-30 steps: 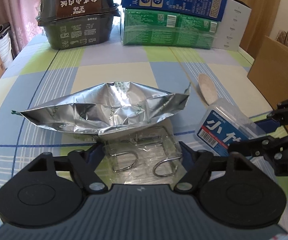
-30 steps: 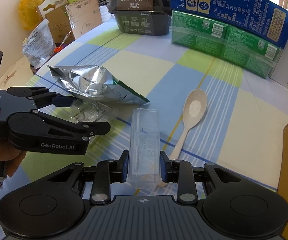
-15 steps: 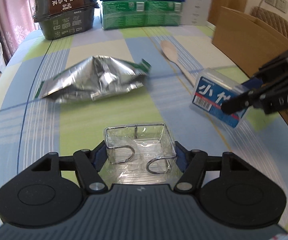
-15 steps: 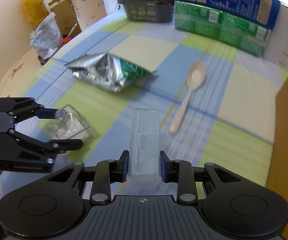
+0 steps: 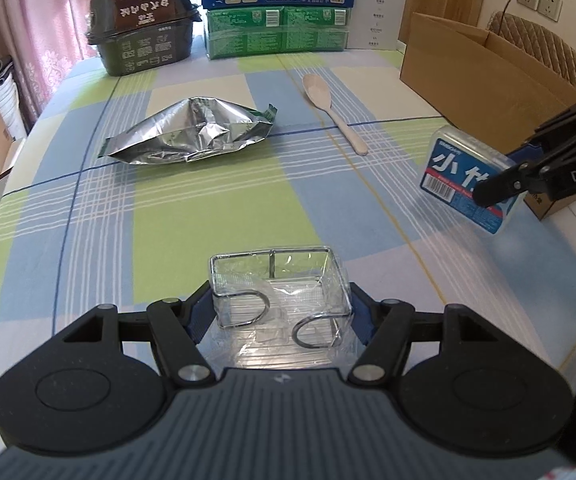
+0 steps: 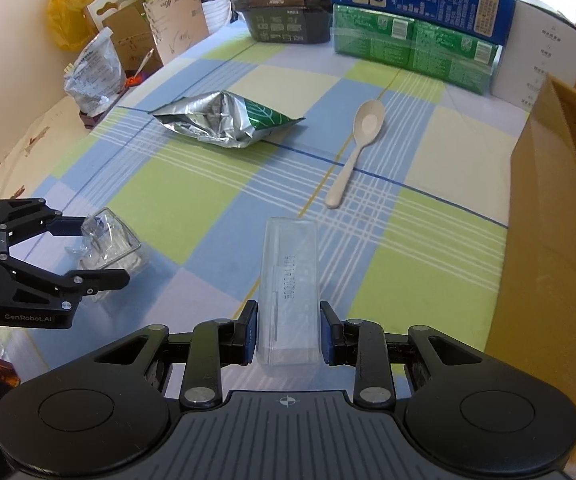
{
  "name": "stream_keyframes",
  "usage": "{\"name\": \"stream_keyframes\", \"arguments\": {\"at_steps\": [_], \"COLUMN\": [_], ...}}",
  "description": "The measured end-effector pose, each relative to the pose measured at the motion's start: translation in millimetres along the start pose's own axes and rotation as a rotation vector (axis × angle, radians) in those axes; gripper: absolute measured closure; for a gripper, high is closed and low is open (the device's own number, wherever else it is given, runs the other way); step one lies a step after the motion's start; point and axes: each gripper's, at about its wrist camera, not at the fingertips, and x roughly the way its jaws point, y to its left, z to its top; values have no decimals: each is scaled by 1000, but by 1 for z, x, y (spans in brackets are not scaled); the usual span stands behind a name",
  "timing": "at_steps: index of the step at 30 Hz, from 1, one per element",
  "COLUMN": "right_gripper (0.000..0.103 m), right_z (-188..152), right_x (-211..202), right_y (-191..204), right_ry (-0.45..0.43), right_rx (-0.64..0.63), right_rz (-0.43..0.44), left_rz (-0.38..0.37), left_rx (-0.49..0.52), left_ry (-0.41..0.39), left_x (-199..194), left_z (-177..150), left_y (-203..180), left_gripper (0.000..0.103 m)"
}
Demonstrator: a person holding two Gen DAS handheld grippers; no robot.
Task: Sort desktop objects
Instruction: 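Lift the wire rack and clear case and carry them toward the cardboard box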
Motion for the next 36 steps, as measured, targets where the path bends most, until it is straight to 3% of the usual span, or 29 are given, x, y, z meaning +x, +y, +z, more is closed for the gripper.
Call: {"name": "stream_keyframes", "arguments": {"at_steps": [17,36], "right_gripper": [75,75], "right_z": [-20,-52], "right_x": [-74,-130], "right_y": [13,7], "right_ry": [-75,-142], "right_rx": [12,75], "right_rz": [-15,-34], "left_rz": [30,3], "left_rx": [14,2], "left_ry": [-24,-38], "left_x": [-61,-89], "left_z": [10,18], "left_y": [-41,-88], "left_gripper": [40,40]}}
